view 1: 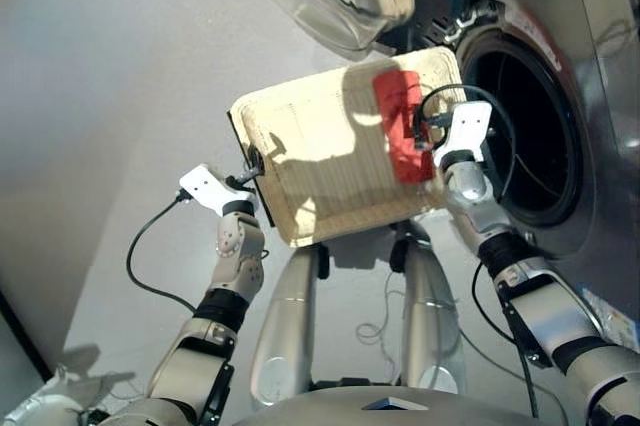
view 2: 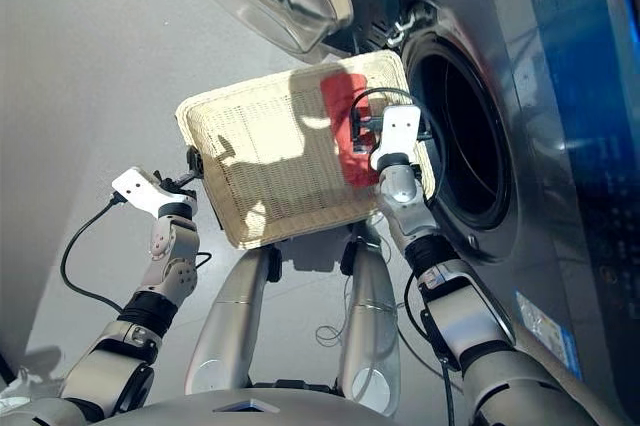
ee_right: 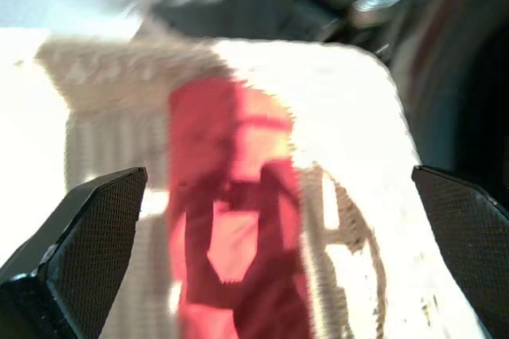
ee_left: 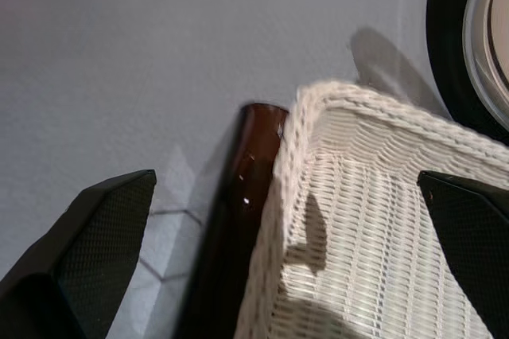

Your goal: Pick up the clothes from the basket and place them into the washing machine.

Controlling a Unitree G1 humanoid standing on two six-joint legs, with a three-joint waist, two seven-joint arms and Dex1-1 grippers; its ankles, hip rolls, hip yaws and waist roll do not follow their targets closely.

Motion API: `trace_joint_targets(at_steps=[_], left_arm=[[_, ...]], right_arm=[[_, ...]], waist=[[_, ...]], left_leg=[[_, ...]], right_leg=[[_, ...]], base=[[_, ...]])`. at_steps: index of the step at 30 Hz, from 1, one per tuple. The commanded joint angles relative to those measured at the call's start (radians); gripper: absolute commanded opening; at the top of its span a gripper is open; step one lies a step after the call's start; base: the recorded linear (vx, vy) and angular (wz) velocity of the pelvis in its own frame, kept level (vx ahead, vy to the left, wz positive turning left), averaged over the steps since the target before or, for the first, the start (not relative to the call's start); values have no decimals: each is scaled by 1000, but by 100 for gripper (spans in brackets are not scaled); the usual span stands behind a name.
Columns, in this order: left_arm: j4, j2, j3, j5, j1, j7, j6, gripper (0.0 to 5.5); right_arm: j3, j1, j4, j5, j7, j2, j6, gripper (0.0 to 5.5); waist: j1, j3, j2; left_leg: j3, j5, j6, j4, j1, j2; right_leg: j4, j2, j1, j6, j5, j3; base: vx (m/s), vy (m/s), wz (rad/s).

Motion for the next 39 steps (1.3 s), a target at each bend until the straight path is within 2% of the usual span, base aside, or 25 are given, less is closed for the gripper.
trace_joint_targets(at_steps=[1, 9, 13, 17, 25, 26, 27, 28, 33, 39], left_arm=[[-26, 31, 25, 29, 35, -17, -23, 550], [-35, 41, 16, 10, 32, -8, -11, 550], [-73, 51, 5, 8, 35, 6, -6, 550], [-87, 55, -3, 4, 35, 9, -2, 550], [-99, 64, -12, 14, 34, 19, 10, 550], [-102, 64, -15, 14, 31, 22, 15, 550], [-102, 64, -15, 14, 31, 22, 15, 550], [-102, 62, -19, 16, 28, 21, 17, 550], [-96, 56, -29, 19, 21, 22, 23, 550], [-86, 51, -17, 30, 8, 24, 13, 550]], right_arm=[[-2, -24, 51, 0, 1, 16, 10, 550], [-28, -111, 179, -56, -67, 27, 49, 550], [-62, -177, 253, -41, -89, 12, 65, 550], [-87, -212, 267, 14, -87, 2, 59, 550], [-78, -262, 268, 64, -63, -25, 62, 550], [-64, -279, 273, 56, -58, -30, 67, 259], [-64, -280, 273, 56, -57, -30, 67, 19], [-62, -285, 279, 54, -54, -30, 70, 0], [-73, -282, 278, 70, -53, -14, 62, 0], [-92, -241, 269, 79, -48, 14, 43, 0]], waist=[[49, -20, 3], [63, 3, 9], [67, 25, 29], [66, 39, 45], [61, 63, 62], [62, 67, 65], [62, 67, 65], [62, 68, 67], [59, 66, 68], [52, 35, 57]], left_leg=[[21, 11, -10, -59, -22, -22], [1, -14, 3, 23, -119, -25], [-5, -54, 23, 144, -213, -34], [-3, -77, 27, 212, -276, -37], [7, -99, 34, 281, -348, -41], [8, -100, 34, 290, -360, -43], [8, -101, 34, 290, -361, -43], [9, -100, 35, 286, -362, -41], [15, -96, 36, 278, -358, -40], [21, -93, 35, 241, -314, -38]], right_leg=[[3, 11, 6, 63, -35, -36], [117, -8, -84, 52, -82, -39], [243, -22, -171, 42, -116, -27], [309, -32, -228, 38, -139, -15], [372, -33, -302, 30, -156, 5], [375, -32, -314, 29, -157, 11], [375, -32, -315, 29, -157, 11], [375, -32, -317, 29, -158, 11], [372, -30, -321, 30, -155, 19], [332, -25, -282, 33, -148, 15]], base=[[0, 0, 0], [-8, -4, 109], [-19, 25, 203], [0, 0, 0], [3, 6, 1], [0, 0, 0], [0, 0, 0], [0, 0, 0], [0, 0, 0], [0, 0, 0]])
